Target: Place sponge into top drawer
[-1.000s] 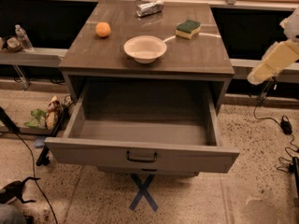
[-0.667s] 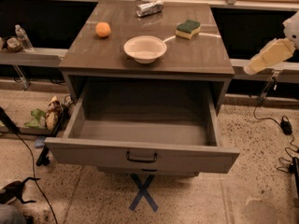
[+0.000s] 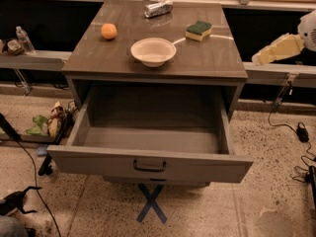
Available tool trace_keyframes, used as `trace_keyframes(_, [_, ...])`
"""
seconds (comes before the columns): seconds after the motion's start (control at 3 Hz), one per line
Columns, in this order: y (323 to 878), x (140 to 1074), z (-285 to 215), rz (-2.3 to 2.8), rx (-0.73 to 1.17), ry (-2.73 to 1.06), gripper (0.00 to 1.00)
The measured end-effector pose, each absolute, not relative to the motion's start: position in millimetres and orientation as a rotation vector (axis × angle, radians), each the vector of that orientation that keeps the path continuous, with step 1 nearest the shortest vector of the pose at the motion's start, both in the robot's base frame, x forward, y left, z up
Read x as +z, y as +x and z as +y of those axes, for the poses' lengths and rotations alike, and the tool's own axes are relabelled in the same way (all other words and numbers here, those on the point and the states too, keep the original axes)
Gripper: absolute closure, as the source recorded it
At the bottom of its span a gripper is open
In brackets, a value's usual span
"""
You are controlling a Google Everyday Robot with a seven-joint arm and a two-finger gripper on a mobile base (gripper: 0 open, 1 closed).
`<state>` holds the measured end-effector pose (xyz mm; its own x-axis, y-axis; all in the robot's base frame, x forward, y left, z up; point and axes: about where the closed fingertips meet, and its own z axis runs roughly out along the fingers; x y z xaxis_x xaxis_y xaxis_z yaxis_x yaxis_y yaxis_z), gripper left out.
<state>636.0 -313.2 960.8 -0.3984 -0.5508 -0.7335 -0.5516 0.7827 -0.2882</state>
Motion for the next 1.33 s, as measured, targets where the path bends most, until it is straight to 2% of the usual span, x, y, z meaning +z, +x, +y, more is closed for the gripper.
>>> trace_keyframes(0.33, [638,958,-310,2.076,0.002,-0.828,0.00])
trace_keyframes(1.33, [768,898,-210,2.072,0.276,-0.699,0.00])
